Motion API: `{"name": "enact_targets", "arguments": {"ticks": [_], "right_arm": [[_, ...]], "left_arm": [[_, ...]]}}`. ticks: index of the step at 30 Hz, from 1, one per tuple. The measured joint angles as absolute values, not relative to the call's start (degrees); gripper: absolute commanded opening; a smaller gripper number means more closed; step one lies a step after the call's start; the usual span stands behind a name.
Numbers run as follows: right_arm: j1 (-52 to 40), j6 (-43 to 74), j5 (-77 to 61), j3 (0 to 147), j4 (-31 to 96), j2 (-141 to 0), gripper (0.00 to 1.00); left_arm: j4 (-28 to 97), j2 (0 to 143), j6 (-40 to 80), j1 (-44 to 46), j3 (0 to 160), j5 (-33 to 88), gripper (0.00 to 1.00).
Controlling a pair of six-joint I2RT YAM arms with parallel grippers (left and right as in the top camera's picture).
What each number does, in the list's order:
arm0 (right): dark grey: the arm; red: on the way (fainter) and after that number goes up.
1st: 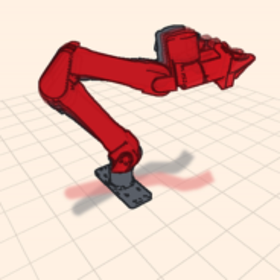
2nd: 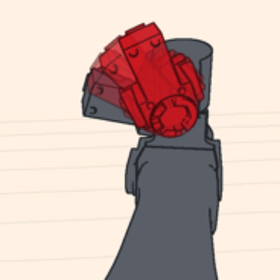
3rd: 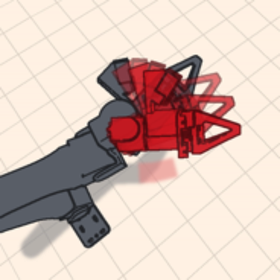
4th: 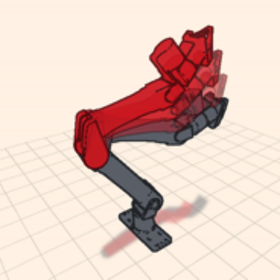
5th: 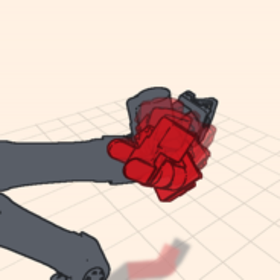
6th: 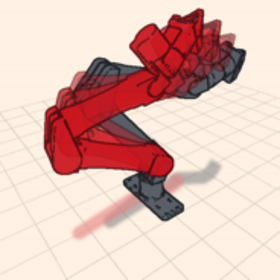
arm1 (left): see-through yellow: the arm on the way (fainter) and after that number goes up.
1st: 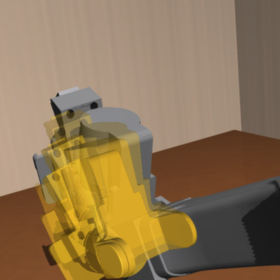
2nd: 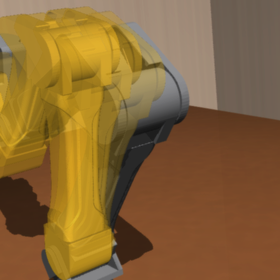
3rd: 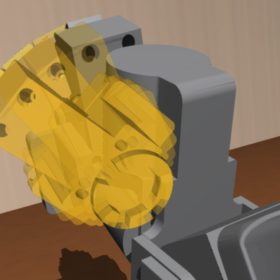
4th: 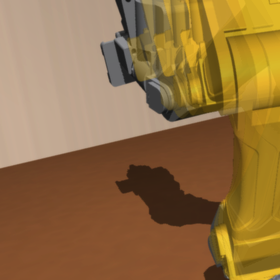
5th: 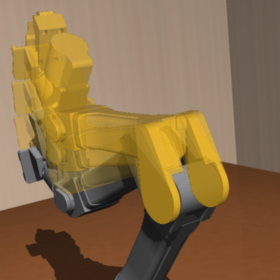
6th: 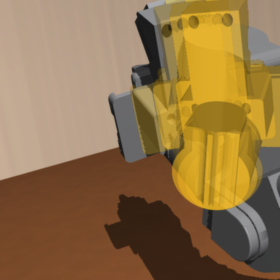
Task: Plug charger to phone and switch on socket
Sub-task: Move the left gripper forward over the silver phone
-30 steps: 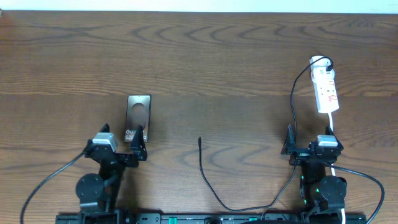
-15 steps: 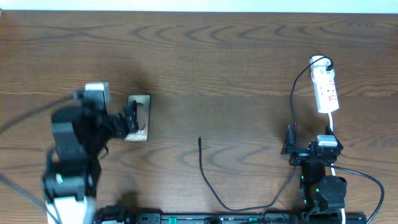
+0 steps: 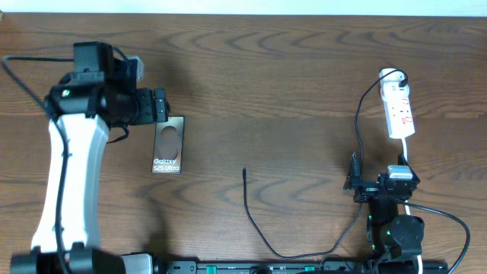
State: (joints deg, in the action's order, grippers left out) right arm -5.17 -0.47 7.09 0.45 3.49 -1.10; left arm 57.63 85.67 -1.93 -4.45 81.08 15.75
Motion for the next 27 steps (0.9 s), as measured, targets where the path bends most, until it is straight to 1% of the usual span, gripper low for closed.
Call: {"name": "enact_targets", "arguments": {"ticks": [5, 6, 7, 8, 9, 10, 11, 12, 23, 27], "right_arm": [[-5.17, -0.47, 7.09, 0.45, 3.51, -1.1, 0.99], [-5.17, -0.47, 7.09, 0.45, 3.49, -1.1, 0.99], [-5.17, -0.47, 7.09, 0.45, 3.49, -1.1, 0.99], [-5.17, -0.47, 7.09, 0.45, 3.49, -1.1, 0.99], [-5.17, -0.47, 7.09, 0.45, 3.51, -1.1, 0.99], [-5.17, -0.47, 7.09, 0.45, 3.49, -1.1, 0.99], [-5.17, -0.47, 7.09, 0.45, 3.51, -1.1, 0.99], [-5.17, -0.47, 7.09, 0.45, 3.49, -1.1, 0.99], [-5.17, -0.47, 7.09, 0.45, 3.51, -1.1, 0.99], [-5.17, -0.47, 7.09, 0.45, 3.51, -1.1, 0.99]], "left_arm": [[57.71, 90.78, -1.98, -4.45, 81.08, 15.77, 0.93], [57.78, 91.39, -1.98, -4.45, 81.08, 15.77, 0.83], [57.84, 91.92, -1.93, -4.45, 81.08, 15.77, 0.61], [57.84, 92.29, -2.28, -4.45, 81.08, 15.73, 0.51], [57.84, 92.6, -2.11, -4.45, 81.08, 15.73, 0.5], [57.82, 92.73, -2.17, -4.45, 81.08, 15.77, 0.66], [57.71, 92.82, -2.39, -4.45, 81.08, 15.79, 0.89], [57.58, 92.82, -2.55, -4.45, 81.08, 15.81, 0.99], [57.14, 92.82, -2.79, -4.45, 81.08, 15.68, 0.98], [57.23, 93.12, -2.81, -3.88, 81.08, 13.08, 0.98]]}}
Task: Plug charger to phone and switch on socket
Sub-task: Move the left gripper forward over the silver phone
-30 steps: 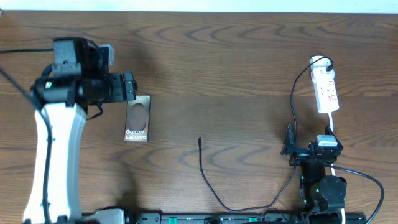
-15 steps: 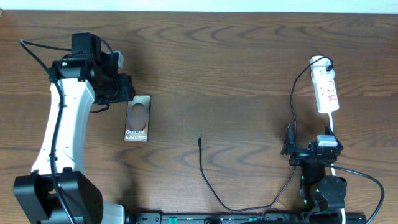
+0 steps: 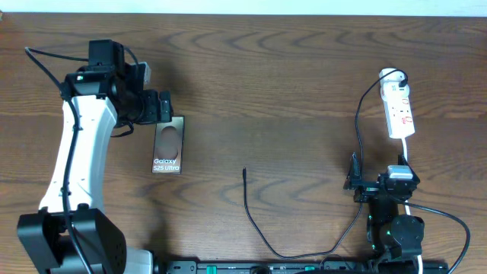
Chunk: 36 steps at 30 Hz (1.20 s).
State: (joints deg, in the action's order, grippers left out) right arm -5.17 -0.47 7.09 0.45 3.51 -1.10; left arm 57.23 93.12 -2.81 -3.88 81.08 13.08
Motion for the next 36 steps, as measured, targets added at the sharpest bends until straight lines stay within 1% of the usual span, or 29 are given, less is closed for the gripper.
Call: {"name": "enact_targets", "arguments": {"ticks": [8, 21, 30, 36], "right_arm": [[-5.17, -0.47, 7.09, 0.45, 3.51, -1.1, 0.99], [-5.17, -0.47, 7.09, 0.45, 3.49, -1.1, 0.99], [-5.17, -0.47, 7.09, 0.45, 3.49, -1.1, 0.99], [-5.17, -0.47, 7.09, 0.45, 3.49, -1.1, 0.99]], "left_arm": [[57.23, 94.76, -2.81, -1.48, 81.08, 9.93, 0.98], [57.21, 103.37, -2.79, -1.48, 81.03, 8.84, 0.98], [57.1, 106.56, -1.87, -1.26, 81.03, 8.82, 0.98], [55.48, 107.33, -1.17, 1.41, 80.53, 7.05, 0.98]]}}
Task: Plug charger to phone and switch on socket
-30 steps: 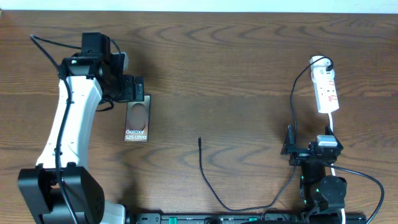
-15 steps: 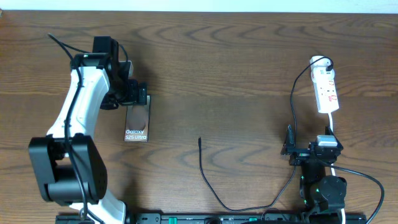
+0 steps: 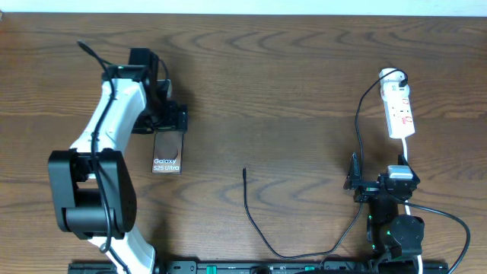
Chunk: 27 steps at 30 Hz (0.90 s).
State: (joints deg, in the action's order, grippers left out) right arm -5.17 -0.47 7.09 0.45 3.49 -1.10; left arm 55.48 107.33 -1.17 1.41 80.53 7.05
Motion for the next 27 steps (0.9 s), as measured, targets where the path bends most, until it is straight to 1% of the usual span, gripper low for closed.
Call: {"name": "enact_targets", "arguments": {"ticks": [6, 27], "right_arm": [[-5.17, -0.47, 7.09, 0.45, 3.49, -1.1, 0.99], [-5.17, -0.47, 7.09, 0.45, 3.49, -1.1, 0.99]], "left_arm": [[52.9, 107.37, -0.19, 3.62, 77.36, 5.06, 0.98], [47.31, 107.39, 0.03, 3.64, 69.45, 4.12, 0.98]]}}
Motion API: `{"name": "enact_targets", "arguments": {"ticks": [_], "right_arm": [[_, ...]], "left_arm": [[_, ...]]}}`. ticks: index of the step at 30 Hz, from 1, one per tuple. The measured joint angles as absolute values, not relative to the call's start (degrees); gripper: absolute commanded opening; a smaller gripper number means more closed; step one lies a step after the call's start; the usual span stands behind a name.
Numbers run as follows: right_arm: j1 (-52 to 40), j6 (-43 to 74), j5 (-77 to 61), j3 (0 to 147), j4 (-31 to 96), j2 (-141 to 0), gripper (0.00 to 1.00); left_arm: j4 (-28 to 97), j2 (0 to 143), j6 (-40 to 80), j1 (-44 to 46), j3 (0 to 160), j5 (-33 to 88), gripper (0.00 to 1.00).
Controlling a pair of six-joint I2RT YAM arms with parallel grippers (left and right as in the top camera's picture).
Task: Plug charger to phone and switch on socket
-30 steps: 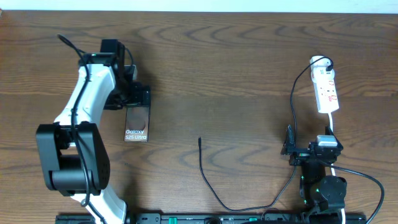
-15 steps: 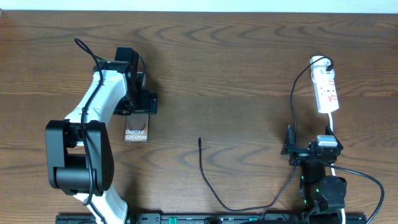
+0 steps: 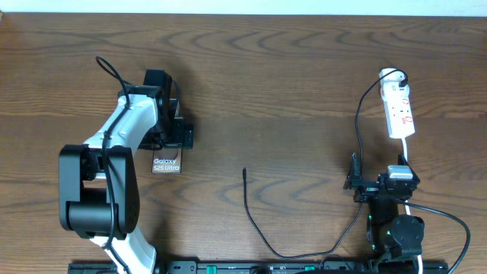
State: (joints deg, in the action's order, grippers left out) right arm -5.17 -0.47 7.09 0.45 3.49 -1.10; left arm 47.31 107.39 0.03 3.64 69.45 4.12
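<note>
A dark phone (image 3: 167,162) marked Galaxy S25 Ultra lies flat on the left of the wooden table. Only its lower part shows, since my left gripper (image 3: 175,137) hangs over its upper half; the fingers seem to stand open to either side of it. The black charger cable (image 3: 255,224) has its free plug tip (image 3: 244,172) lying in the middle of the table, right of the phone. It loops along the front edge and up to the white power strip (image 3: 399,110) at the far right. My right gripper (image 3: 354,181) rests low at the right front and looks shut and empty.
The left arm's white links (image 3: 114,144) reach from the front left edge up and over toward the phone. The cable passes close beside the folded right arm (image 3: 396,221). A white wall edge (image 3: 243,6) borders the table's far side.
My left gripper has moved a little right and toward the front, from the phone's top edge to over its upper half. Phone, cable and right arm have not moved.
First my left gripper stood left of the phone's top corner, pointing right. It stayed there while the arm swung in behind it. Then it sat at the phone's top edge, and now it covers the upper half. The cable and the right arm never moved.
</note>
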Motion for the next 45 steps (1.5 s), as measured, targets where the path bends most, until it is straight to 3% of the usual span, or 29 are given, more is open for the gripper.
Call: {"name": "enact_targets", "arguments": {"ticks": [45], "right_arm": [[-5.17, -0.47, 7.09, 0.45, 3.49, -1.1, 0.99]], "left_arm": [[44.34, 107.39, 0.01, 3.64, 68.79, 1.32, 0.98]]}}
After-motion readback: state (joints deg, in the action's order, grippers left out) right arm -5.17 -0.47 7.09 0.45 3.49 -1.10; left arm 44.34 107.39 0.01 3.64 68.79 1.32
